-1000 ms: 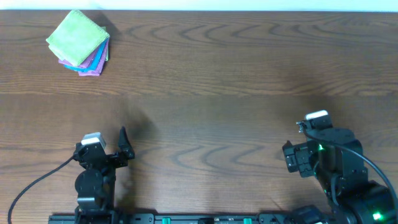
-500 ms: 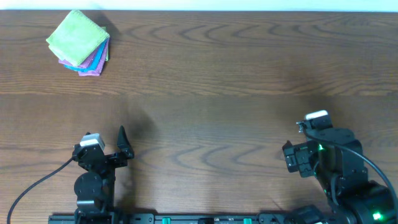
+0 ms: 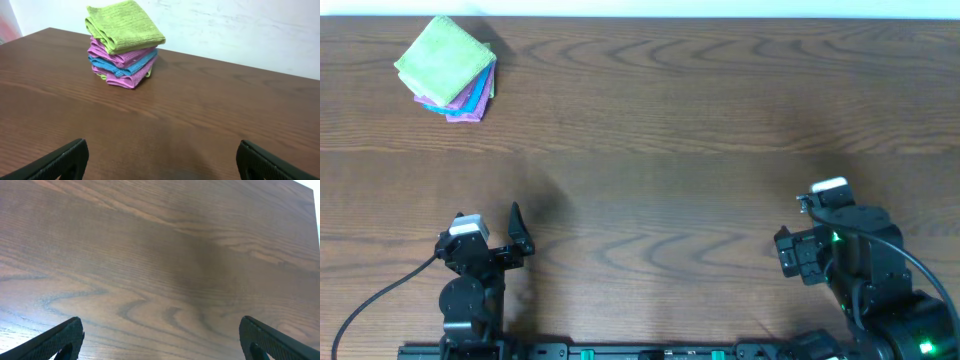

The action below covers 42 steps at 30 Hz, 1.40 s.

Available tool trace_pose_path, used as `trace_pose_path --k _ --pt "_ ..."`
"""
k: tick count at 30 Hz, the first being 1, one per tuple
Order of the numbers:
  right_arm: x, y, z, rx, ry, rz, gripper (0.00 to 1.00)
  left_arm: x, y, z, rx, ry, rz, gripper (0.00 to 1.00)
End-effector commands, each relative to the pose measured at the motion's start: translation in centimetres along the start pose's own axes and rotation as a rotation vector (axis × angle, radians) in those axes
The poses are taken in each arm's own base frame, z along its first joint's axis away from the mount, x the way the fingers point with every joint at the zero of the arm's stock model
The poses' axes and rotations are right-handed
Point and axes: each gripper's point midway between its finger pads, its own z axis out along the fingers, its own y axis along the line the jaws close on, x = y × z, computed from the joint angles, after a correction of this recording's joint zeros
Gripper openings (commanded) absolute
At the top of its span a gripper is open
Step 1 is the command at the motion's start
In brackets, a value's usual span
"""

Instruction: Fold the cloth

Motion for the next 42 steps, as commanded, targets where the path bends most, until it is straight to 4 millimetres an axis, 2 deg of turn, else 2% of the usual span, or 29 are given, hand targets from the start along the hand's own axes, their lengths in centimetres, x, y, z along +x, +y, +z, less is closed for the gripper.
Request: trace_pose_path --k 1,27,29,32,34,39,42 --pt "0.0 -0.3 -0.1 0.014 -0.001 -0.011 0.99 1.4 0.3 0.3 -0.012 0.024 0.021 0.95" --pt "-0.2 -0.5 -0.1 0.024 -0.011 -0.023 0.99 1.4 0.3 0.3 -0.012 0.024 0.021 0.95" --pt "-1.4 -0.5 -0.3 0.007 -0.067 0.006 0.99 1.4 0.3 0.3 -0.012 0.024 0.021 0.95" --pt "-4.4 0.3 -1.2 -0.108 -0.233 0.090 0.99 1.4 0.3 0.3 -0.012 0.024 0.021 0.95" --pt "-5.2 0.3 -1.8 -0.145 -0.321 0.128 0.99 1.4 0.3 0.3 -0.012 0.024 0.021 0.96" --pt "-4.9 -0.1 -1.8 -0.121 -0.469 0.161 0.98 1.4 0.3 0.3 -0.012 0.024 0.021 0.95" --pt "-3.5 0.4 -0.4 -0.110 -0.509 0.163 0.99 1.4 0.3 0.3 -0.012 0.024 0.021 0.95"
